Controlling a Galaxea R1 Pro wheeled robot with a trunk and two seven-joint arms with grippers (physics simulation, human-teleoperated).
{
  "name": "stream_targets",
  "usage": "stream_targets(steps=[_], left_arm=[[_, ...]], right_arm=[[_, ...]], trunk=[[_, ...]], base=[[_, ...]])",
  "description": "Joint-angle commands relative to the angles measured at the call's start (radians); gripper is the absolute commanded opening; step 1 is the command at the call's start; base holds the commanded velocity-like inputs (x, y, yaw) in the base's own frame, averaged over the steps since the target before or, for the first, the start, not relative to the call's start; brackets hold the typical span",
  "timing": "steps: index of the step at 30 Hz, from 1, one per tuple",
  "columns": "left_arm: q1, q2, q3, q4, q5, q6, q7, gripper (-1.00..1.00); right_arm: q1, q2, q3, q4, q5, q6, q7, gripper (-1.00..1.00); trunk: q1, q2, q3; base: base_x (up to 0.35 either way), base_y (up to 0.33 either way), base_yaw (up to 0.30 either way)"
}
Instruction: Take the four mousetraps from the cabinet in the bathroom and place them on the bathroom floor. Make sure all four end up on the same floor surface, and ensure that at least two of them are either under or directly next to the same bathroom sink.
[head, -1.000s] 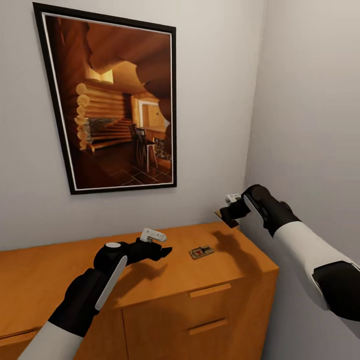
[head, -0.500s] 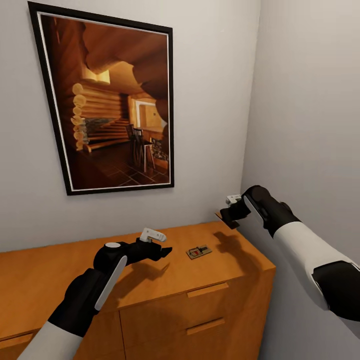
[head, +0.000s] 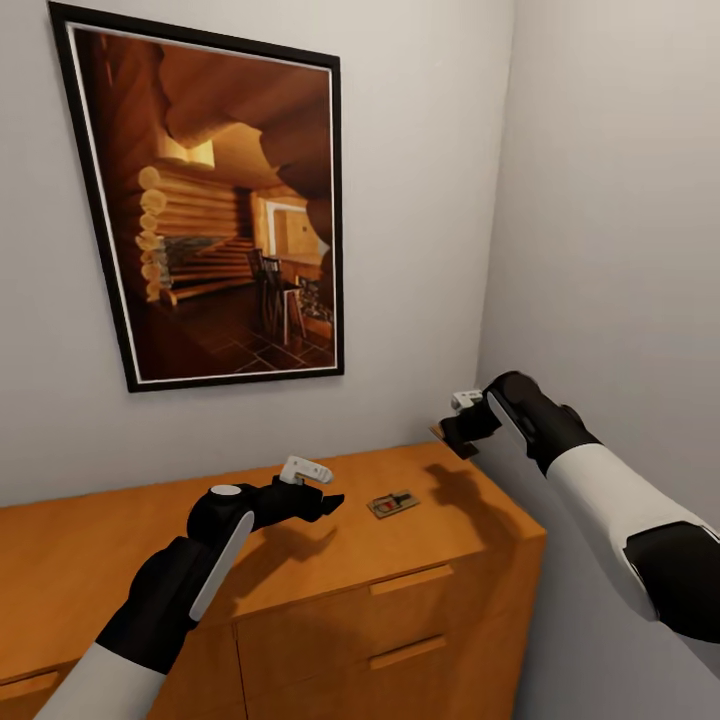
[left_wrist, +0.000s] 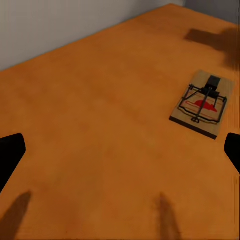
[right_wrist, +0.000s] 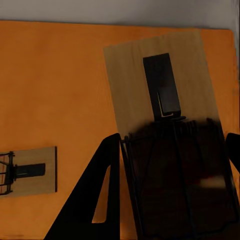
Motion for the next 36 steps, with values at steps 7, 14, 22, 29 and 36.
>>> stream_targets(steps=[7, 14, 22, 29, 36], left_arm=[[-0.001, 0.001, -0.001, -0.001, 0.006, 0.005, 0.002, 1.00], [-0.001, 0.001, -0.001, -0.001, 0.005, 0.005, 0.000, 1.00], [-0.001, 0.003, -0.001, -0.001, 0.004, 0.007, -0.001, 1.00], [-0.001, 0.003, -0.001, -0.003, 0.004, 0.006, 0.000, 1.00], [-0.001, 0.005, -0.001, -0.004, 0.004, 0.003, -0.001, 1.00]], right_arm=[[-0.001, -0.001, 0.006, 0.000, -0.011, 0.004, -0.004, -1.00], [-0.001, 0.000, 0.007, 0.000, -0.011, 0.004, -0.004, -1.00], [-0.001, -0.001, 0.007, 0.000, -0.010, 0.004, -0.003, -1.00], [-0.001, -0.001, 0.007, 0.000, -0.008, 0.004, -0.003, -1.00], [-0.001, -0.002, 0.007, 0.000, -0.008, 0.004, -0.004, -1.00]], trunk=[[0.000, -0.001, 0.003], [0.000, -0.001, 0.007], [0.000, -0.001, 0.010], [0.000, -0.001, 0.010], [0.000, -0.001, 0.010]], base=[[0.000, 0.000, -0.208], [0.000, 0.000, -0.227], [0.000, 0.000, -0.110], [0.000, 0.000, -0.007], [0.036, 0.000, 0.000]])
